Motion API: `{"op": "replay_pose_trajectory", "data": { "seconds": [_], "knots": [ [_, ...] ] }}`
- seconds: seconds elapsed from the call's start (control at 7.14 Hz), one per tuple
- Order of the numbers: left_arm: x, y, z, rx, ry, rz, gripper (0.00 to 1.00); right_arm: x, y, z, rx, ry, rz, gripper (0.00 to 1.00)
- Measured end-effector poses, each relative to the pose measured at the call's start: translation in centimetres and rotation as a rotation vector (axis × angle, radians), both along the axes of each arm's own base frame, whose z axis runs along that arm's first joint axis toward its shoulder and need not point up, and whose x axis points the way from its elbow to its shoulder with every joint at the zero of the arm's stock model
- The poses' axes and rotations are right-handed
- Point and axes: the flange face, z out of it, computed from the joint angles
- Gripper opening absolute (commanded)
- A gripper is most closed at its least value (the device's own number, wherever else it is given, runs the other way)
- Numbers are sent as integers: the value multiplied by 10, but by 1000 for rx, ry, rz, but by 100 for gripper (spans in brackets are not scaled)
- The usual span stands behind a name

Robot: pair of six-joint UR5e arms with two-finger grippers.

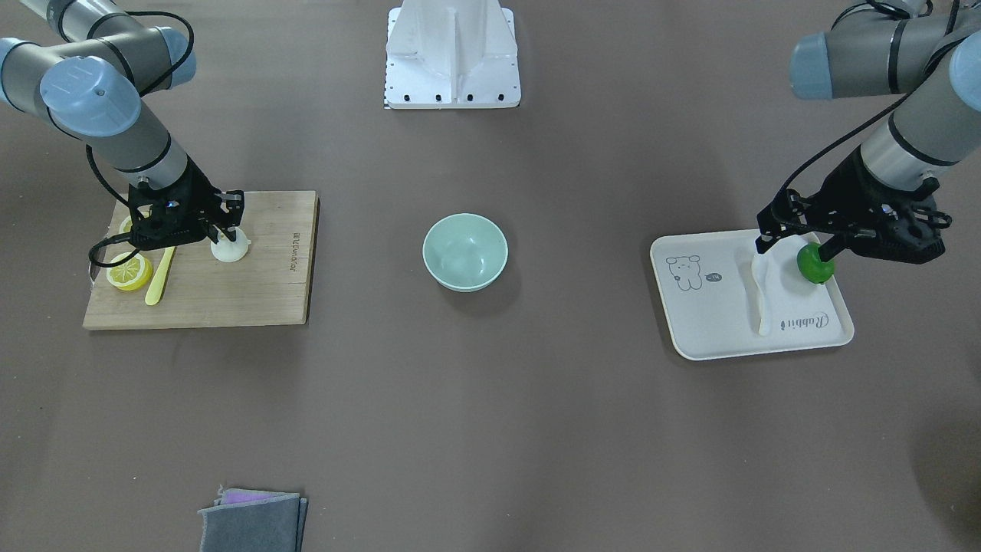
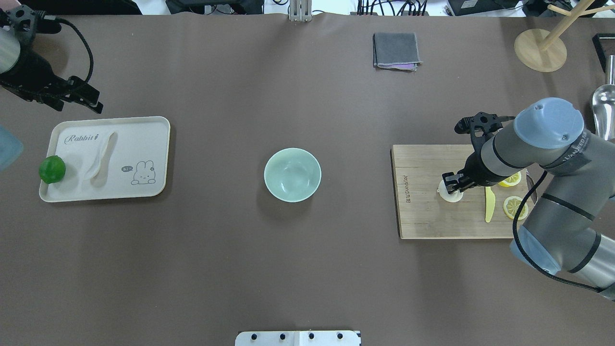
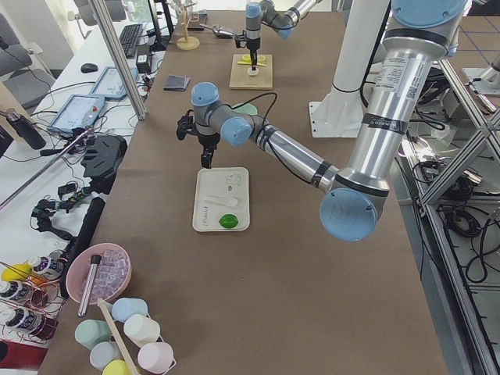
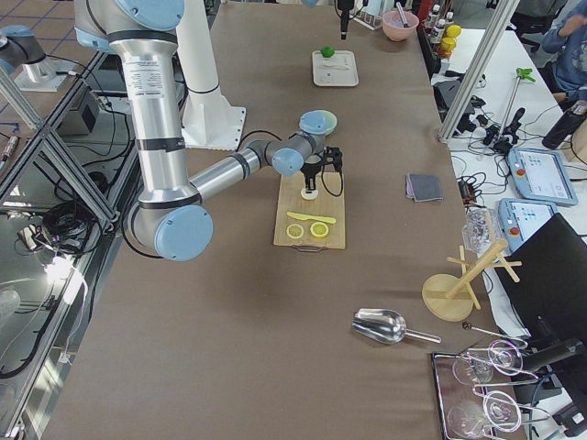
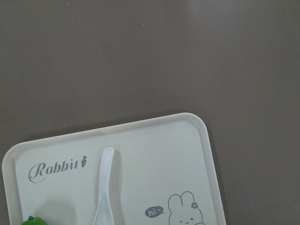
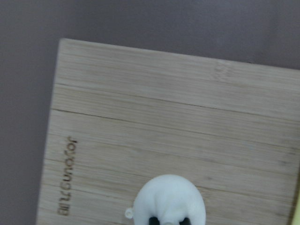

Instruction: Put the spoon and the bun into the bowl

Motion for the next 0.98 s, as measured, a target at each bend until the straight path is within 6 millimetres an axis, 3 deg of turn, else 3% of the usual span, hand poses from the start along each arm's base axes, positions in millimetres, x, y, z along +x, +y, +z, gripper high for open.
{"op": "replay_pose_trajectory", "data": {
  "seconds": [0.14,0.42,0.7,0.84,0.98],
  "knots": [
    [4,2,-1,1,1,6,95,-10,-7,-34,-17,-42,35,0],
    [13,4,2,-2,0,21,95,-47,-18,-121,-55,-112,100,0],
    [23,2,10,6,4,34,95,-102,-20,-202,-89,-162,165,0],
    [24,1,12,9,7,35,95,-134,-29,-232,-105,-168,196,0],
    [25,1,12,10,8,35,95,-160,-35,-253,-111,-166,217,76]
  ]
}}
